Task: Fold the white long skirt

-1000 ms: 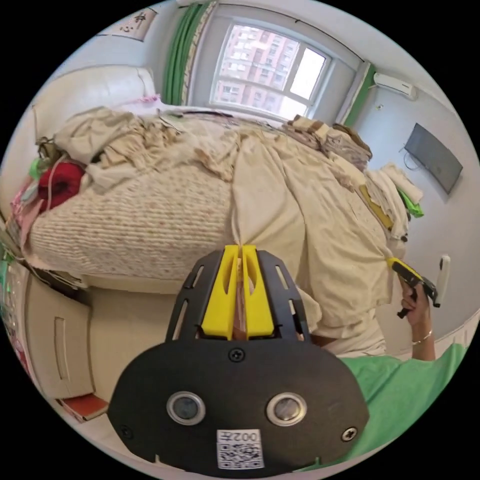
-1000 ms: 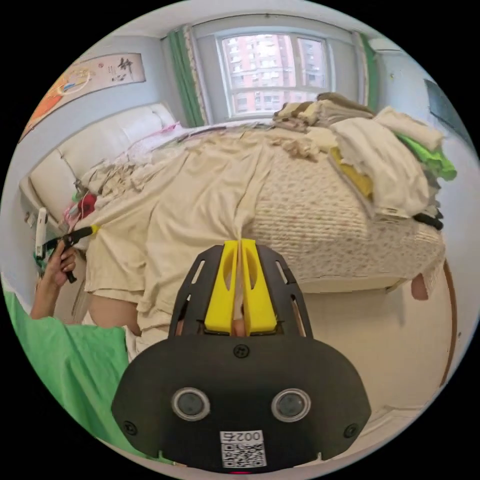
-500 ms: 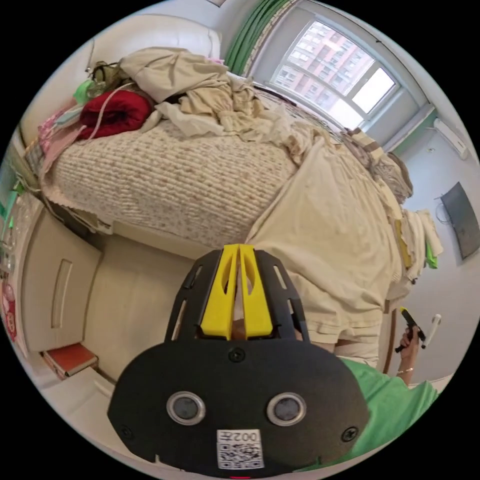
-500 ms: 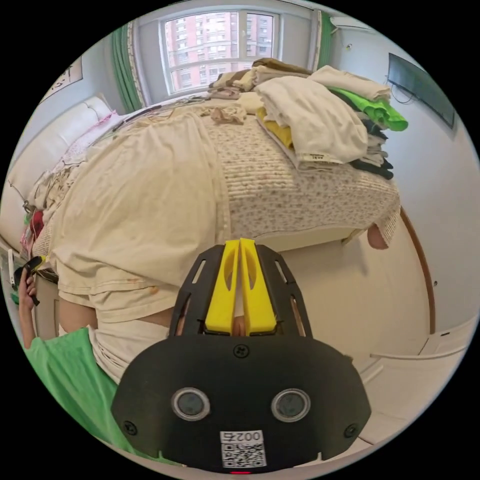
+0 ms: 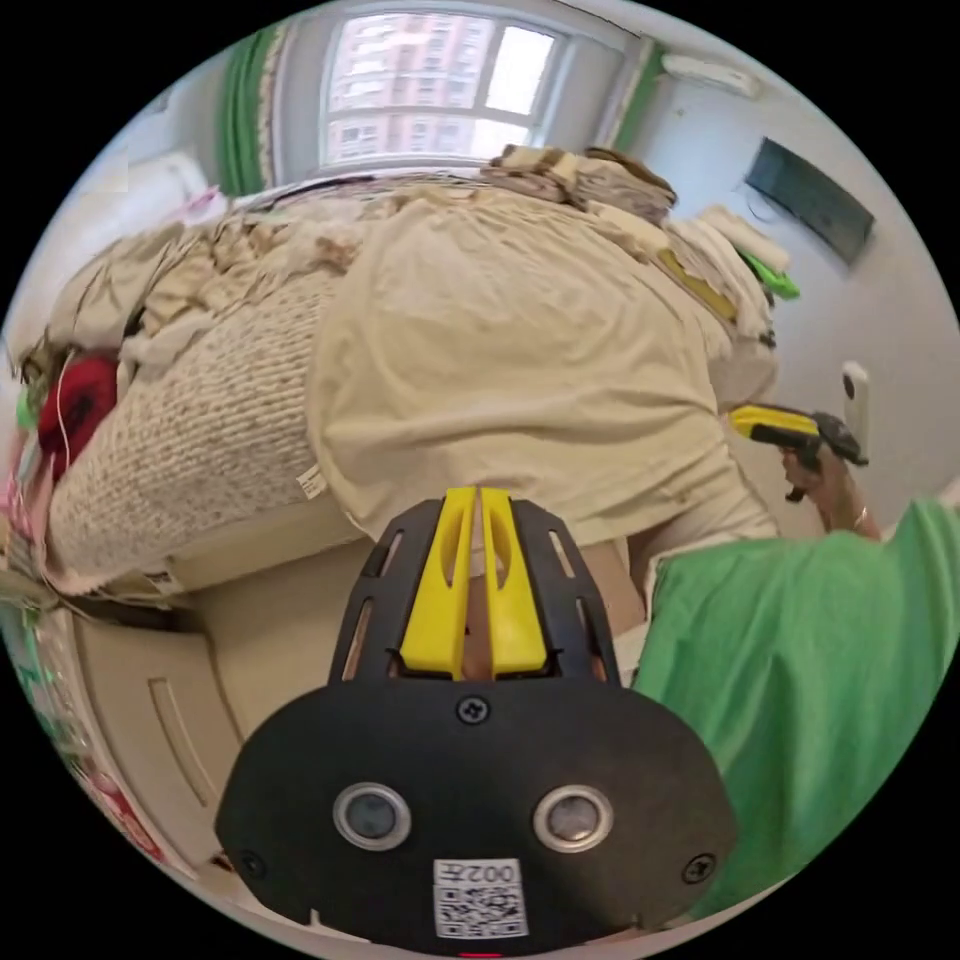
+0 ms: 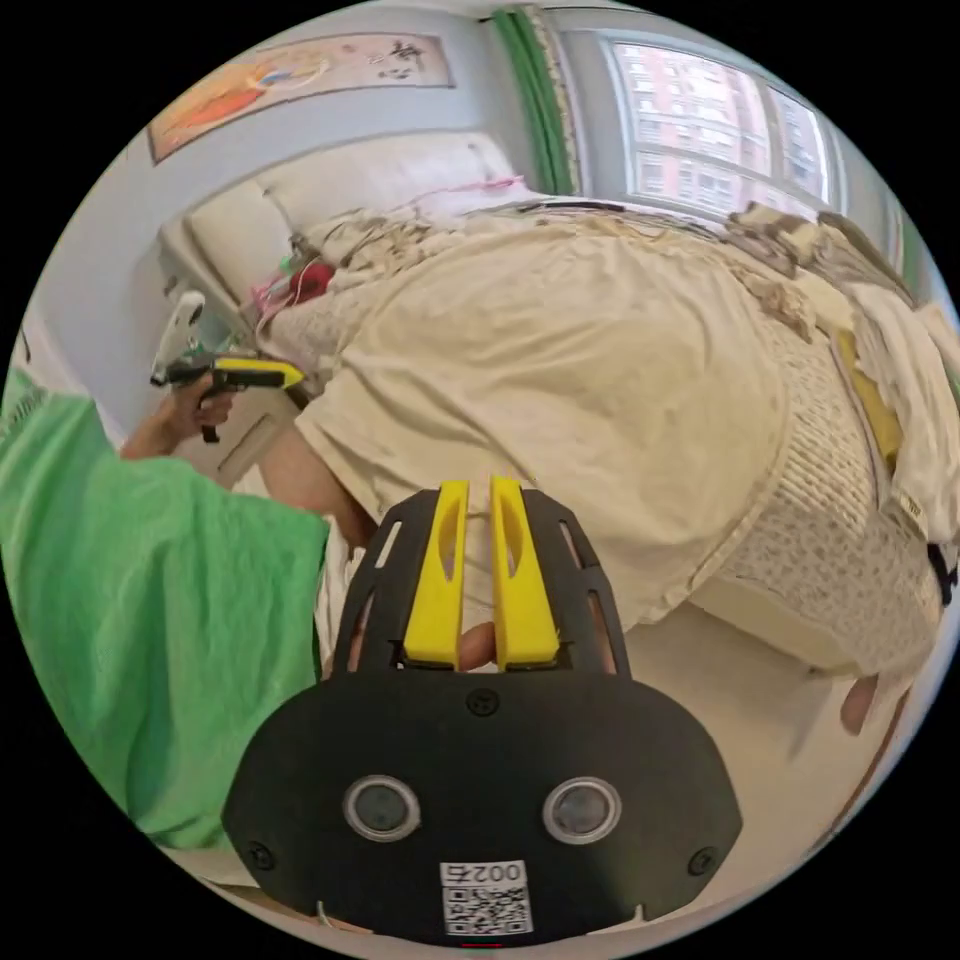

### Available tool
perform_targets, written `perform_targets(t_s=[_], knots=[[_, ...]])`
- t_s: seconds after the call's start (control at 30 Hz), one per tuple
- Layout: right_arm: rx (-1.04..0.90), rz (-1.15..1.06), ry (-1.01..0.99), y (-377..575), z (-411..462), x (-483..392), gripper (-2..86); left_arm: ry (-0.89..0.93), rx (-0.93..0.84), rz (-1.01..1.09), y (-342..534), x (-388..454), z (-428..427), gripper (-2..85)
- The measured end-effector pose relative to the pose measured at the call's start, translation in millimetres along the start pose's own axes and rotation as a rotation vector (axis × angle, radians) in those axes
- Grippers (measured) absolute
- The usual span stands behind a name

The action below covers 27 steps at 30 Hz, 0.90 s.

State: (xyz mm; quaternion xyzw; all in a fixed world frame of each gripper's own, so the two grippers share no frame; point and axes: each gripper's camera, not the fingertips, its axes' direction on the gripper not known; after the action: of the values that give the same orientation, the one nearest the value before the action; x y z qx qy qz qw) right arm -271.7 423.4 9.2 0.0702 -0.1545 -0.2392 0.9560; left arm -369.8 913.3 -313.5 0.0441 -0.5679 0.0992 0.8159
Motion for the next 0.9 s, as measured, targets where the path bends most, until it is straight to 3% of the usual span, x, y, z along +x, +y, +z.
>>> perform_targets(t_s=[0.2,0.33,0.4,0.73,0.9], knots=[[-0.002,0.012,0.026,1,10,-19,5.8,0.058,0.059,0.060,14,37,1,1.0],[-0.009,0.023,0.008,3,7,-22,3.5,-0.023,-0.033,0.016,12,49,23,1.0],[-0.011,0.014,-0.012,4,1,-26,0.1,-0.031,-0.011,0.017,13,53,18,0.4],[0.029,-0.105,-0.067,-5,-43,-65,-0.9,-0.012,0.013,0.033,20,56,-22,-1.0],[-0.085,-0.206,-0.047,-3,-42,-87,-0.9,0.062,-0.055,0.097,21,61,-27,-1.0]])
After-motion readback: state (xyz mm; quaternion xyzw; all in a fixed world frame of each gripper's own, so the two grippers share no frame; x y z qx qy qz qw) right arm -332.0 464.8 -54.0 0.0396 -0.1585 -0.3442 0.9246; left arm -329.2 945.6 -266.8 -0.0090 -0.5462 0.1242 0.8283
